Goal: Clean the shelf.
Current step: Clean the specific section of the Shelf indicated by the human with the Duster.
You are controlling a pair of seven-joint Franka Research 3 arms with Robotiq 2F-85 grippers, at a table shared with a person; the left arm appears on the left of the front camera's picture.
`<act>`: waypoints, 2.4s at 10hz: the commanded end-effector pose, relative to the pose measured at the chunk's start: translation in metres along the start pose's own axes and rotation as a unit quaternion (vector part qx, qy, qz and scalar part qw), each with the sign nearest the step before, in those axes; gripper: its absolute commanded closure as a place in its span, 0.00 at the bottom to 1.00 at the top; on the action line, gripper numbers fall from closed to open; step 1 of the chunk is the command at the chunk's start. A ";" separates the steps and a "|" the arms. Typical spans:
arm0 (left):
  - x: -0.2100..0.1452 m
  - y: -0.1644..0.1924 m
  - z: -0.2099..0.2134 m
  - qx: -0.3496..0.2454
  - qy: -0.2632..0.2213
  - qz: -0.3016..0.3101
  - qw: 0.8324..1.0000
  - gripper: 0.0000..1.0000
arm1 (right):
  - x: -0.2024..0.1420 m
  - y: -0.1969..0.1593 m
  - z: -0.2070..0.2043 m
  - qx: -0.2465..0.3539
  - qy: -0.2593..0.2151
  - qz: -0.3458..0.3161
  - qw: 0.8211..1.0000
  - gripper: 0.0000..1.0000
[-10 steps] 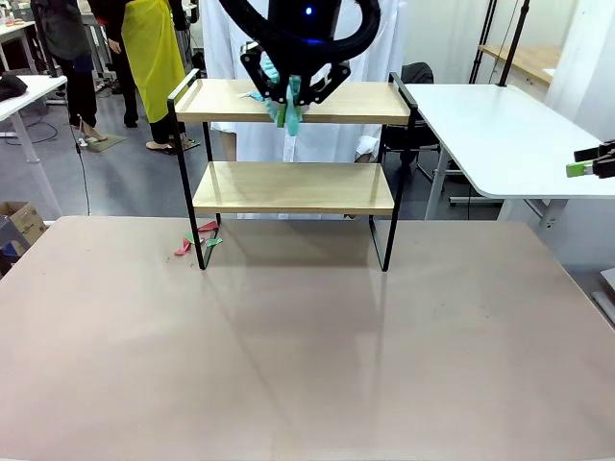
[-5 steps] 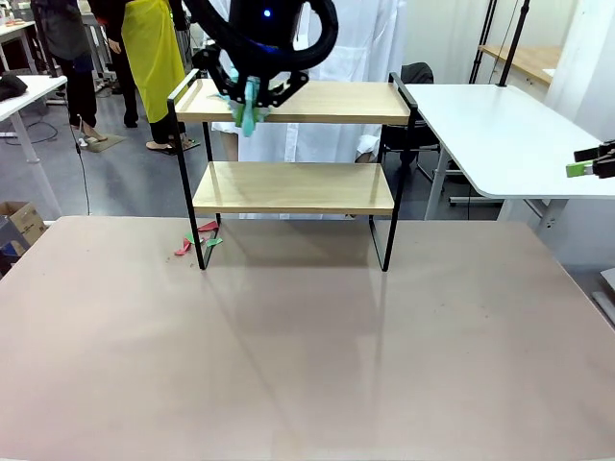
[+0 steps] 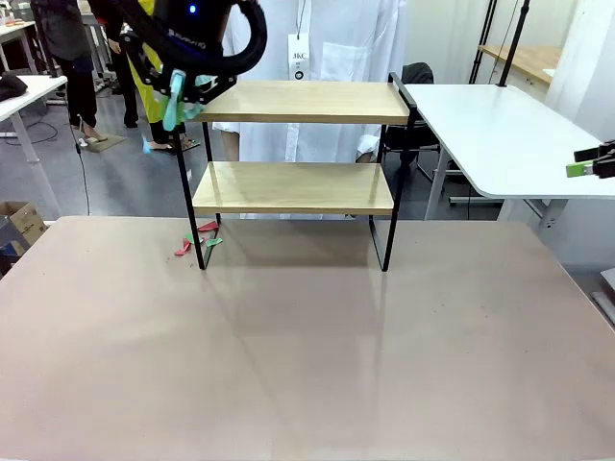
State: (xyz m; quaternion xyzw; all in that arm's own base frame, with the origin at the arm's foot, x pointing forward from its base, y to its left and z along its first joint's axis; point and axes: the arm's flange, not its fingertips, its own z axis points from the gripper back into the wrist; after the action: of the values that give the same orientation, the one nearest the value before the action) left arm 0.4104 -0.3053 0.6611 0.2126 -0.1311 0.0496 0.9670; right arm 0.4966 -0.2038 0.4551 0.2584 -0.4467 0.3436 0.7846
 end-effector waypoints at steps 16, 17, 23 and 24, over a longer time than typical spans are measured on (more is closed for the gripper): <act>-0.084 0.108 0.055 -0.142 -0.187 -0.166 0.958 0.87 | 0.002 0.002 -0.001 0.001 -0.001 0.002 1.000 0.00; -0.091 0.126 0.052 -0.170 -0.186 -0.200 0.947 0.87 | 0.002 0.002 -0.001 0.001 -0.001 0.002 1.000 0.00; -0.118 0.157 0.020 -0.281 -0.190 -0.451 0.825 0.87 | 0.002 0.002 -0.001 0.001 -0.001 0.002 1.000 0.00; -0.120 0.152 0.013 -0.287 -0.189 -0.488 0.802 0.87 | 0.002 0.002 -0.001 0.001 -0.001 0.002 1.000 0.00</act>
State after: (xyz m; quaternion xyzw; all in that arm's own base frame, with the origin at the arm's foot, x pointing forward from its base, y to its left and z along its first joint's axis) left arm 0.2682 -0.1875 0.7061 -0.0229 -0.2022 -0.4659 0.8611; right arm 0.4965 -0.2038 0.4549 0.2585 -0.4466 0.3435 0.7847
